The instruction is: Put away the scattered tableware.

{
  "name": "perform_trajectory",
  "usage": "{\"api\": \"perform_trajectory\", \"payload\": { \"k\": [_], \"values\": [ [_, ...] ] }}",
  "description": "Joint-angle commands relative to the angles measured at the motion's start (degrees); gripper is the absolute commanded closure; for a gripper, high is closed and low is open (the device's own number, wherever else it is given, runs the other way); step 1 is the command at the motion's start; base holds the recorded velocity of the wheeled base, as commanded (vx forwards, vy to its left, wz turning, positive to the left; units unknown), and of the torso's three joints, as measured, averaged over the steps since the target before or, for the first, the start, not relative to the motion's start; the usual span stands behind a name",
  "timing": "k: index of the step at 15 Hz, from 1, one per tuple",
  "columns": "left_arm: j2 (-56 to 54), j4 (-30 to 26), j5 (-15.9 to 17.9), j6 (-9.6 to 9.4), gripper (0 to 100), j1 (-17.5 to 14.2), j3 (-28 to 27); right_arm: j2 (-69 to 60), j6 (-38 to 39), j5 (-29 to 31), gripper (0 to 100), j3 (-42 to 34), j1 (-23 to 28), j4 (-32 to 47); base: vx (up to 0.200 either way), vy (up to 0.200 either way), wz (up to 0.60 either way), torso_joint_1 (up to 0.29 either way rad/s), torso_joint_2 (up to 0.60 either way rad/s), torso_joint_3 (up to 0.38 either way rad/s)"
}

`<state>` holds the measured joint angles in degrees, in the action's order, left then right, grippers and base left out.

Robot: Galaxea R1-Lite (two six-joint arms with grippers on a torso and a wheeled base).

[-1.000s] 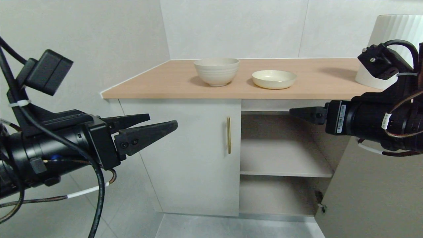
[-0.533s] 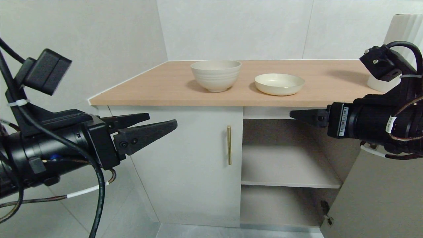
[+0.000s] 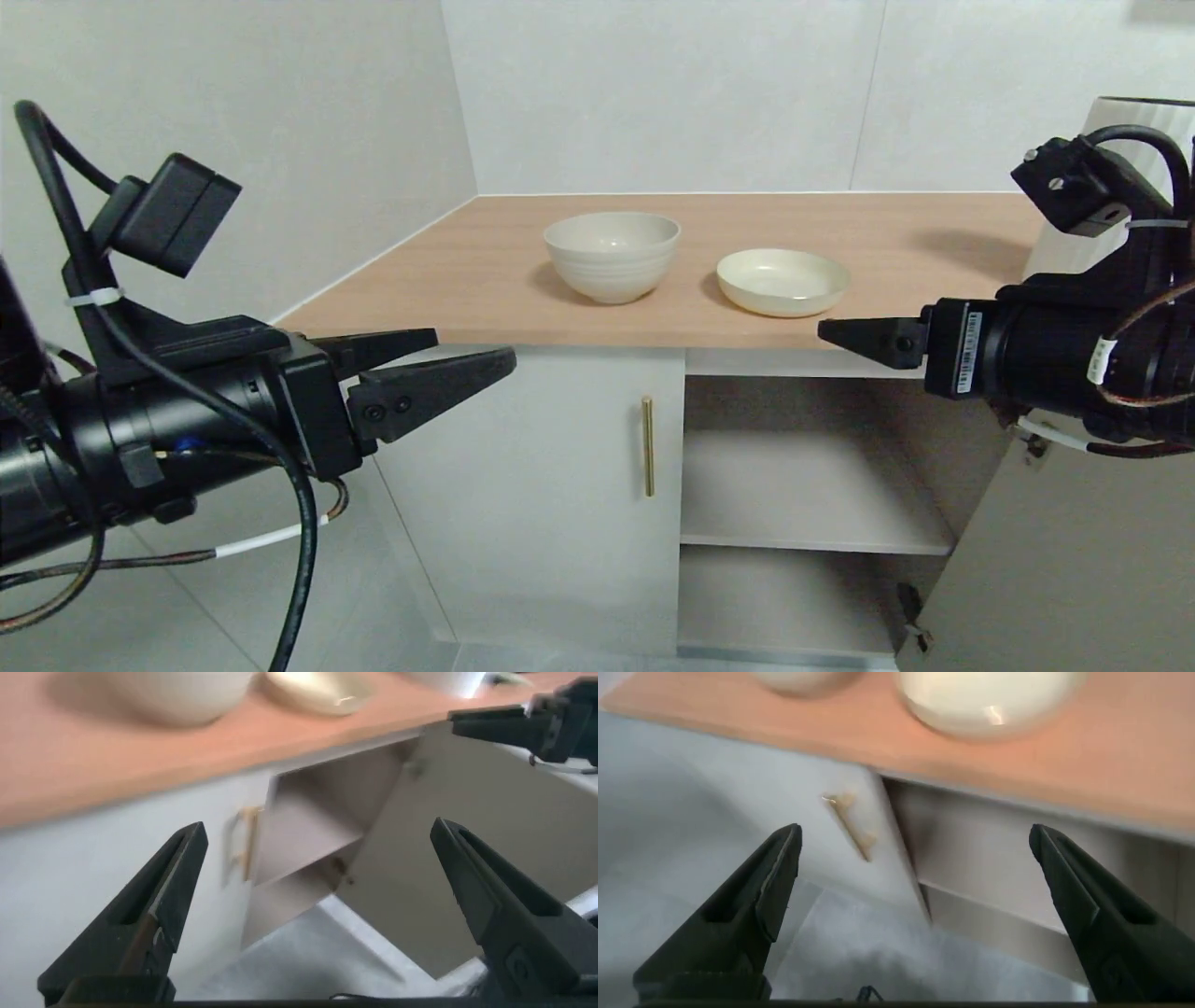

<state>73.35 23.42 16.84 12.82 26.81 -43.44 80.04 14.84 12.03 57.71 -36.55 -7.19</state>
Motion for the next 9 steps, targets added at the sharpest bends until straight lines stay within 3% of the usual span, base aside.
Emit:
{"api": "perform_trajectory", "payload": {
  "k": [1,3,6,9],
  "values": [
    [3.0,-0.1,-0.2,0.1,0,-0.1,-0.9,0.3,0.0,0.0,0,0.0,0.1,0.1,0.0,0.0,0.0,0.134,-0.52,-0.295],
    [5.5,0.0,-0.3,0.18,0,-0.1,-2.2,0.6,0.0,0.0,0,0.1,0.2,0.0,0.0,0.0,0.0,0.159,-0.46,-0.305],
    [12.3,-1.1,-0.3,4.05,0,-0.5,-11.5,2.1,0.0,-0.2,0,0.5,0.7,-0.7,0.0,0.0,0.0,0.157,-0.42,-0.264],
    [13.4,-3.8,-0.3,3.96,0,-2.0,-12.8,6.3,-0.1,-0.2,0,0.5,2.9,-5.6,0.0,0.0,0.0,0.05,-0.11,-0.071]
  ]
}}
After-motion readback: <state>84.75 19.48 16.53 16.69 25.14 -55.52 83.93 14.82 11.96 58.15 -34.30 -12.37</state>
